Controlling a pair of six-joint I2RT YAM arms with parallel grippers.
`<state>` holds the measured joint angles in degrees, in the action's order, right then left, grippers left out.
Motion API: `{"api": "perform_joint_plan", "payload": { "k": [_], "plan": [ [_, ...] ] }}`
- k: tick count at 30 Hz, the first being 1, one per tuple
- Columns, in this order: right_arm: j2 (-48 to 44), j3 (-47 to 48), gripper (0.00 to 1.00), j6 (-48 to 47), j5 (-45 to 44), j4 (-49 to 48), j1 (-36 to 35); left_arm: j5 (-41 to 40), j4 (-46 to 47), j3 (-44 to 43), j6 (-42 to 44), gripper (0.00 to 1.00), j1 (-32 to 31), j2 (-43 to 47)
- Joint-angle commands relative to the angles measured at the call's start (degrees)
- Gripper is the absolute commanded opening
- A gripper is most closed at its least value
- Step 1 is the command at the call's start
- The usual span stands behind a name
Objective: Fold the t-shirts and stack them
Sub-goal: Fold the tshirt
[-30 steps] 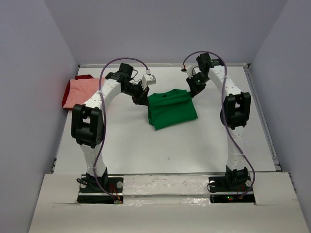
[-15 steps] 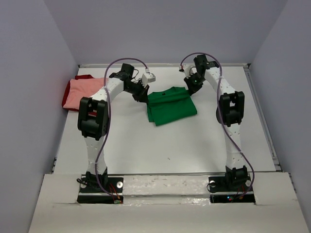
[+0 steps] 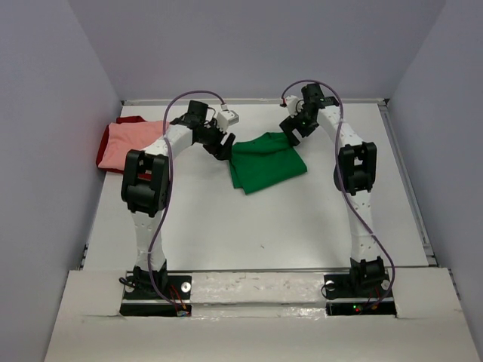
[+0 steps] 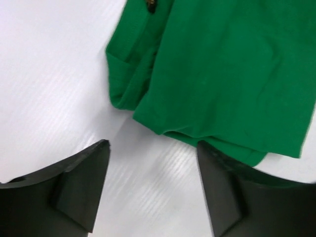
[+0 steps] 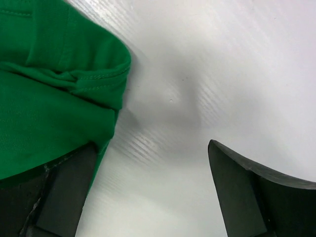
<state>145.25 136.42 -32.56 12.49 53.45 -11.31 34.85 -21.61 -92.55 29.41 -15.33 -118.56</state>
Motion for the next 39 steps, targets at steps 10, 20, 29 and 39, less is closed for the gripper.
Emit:
{"api": "perform_joint_plan", "payload": {
  "k": [10,20,29,39],
  "plan": [
    [-19.46,-5.71,0.81,6.53,-6.25,-12.3,0.24,-10.24,6.92,3.76,-8.31,0.99,3.02,20.53],
    [-23.43,-13.19,0.0,9.97,4.37,1.74,-1.34,-8.39,4.11,20.19,-6.12,0.83,7.24,33.12],
    [-16.06,-11.54,0.0,10.49,9.22,5.87,-3.98,-14.45,9.21,31.81,-3.13,0.82,8.92,44.11],
    [-6.48,-3.89,0.0,10.67,9.04,6.32,-5.04,-17.62,12.03,37.36,-2.16,0.89,9.36,48.69]
  ]
}}
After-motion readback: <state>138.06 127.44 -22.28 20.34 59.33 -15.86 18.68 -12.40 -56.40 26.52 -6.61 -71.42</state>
